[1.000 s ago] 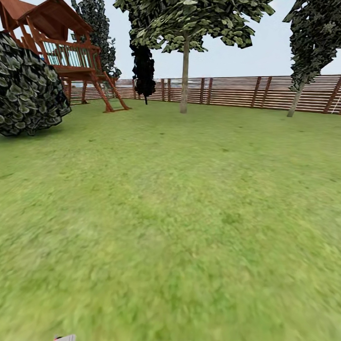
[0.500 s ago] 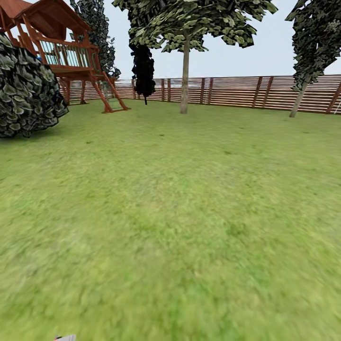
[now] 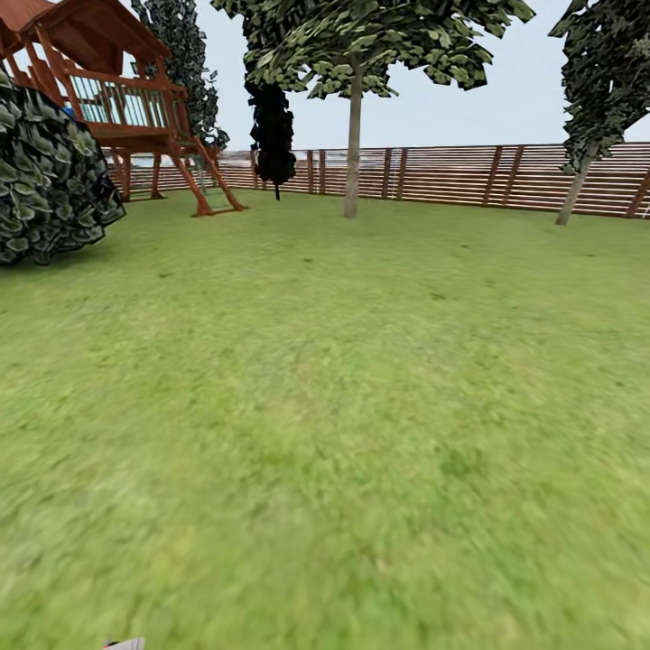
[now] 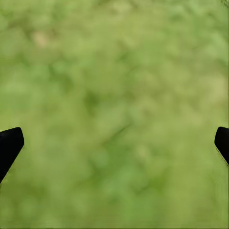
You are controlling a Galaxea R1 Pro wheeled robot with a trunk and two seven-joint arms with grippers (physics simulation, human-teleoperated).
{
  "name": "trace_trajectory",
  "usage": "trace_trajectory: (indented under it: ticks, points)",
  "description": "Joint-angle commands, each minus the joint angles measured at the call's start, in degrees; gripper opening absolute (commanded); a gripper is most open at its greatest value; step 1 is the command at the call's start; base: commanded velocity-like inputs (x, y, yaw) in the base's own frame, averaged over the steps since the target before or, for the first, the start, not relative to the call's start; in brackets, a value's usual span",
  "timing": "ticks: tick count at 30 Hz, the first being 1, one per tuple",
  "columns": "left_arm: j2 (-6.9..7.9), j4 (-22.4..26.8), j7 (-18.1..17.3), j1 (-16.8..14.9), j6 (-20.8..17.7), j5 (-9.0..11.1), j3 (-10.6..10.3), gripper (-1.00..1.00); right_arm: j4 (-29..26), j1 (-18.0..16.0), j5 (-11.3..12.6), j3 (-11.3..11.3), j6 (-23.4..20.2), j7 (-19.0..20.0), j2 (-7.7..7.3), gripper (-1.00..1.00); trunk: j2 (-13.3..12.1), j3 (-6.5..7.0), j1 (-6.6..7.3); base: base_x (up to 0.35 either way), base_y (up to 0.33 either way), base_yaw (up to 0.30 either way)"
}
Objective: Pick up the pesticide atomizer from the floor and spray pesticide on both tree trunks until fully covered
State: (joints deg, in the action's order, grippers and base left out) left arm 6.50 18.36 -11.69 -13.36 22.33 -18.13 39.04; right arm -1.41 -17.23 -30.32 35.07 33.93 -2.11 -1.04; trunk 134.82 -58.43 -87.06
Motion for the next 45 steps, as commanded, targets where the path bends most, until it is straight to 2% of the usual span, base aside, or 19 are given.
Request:
trace_trajectory:
  ticks: [1, 24, 45]
  points:
    - [0.0, 0.01, 0.0, 0.0, 0.0, 0.02, 0.01, -1.0, 0.0, 0.0, 0.0, 0.0, 0.0, 0.0, 0.0, 1.0, 0.0, 0.0, 0.0, 0.341, 0.0, 0.0]
    - [0.0, 0.01, 0.0, 0.01, 0.0, 0.02, 0.0, -1.0, 0.0, 0.0, 0.0, 0.0, -0.02, 0.0, 0.0, 1.0, 0.0, 0.0, 0.0, 0.341, -0.001, 0.0]
    - [0.0, 0.01, 0.0, 0.0, 0.0, 0.02, -0.01, -1.0, 0.0, 0.0, 0.0, 0.0, 0.0, 0.0, 0.0, 1.0, 0.0, 0.0, 0.0, 0.341, -0.089, 0.0]
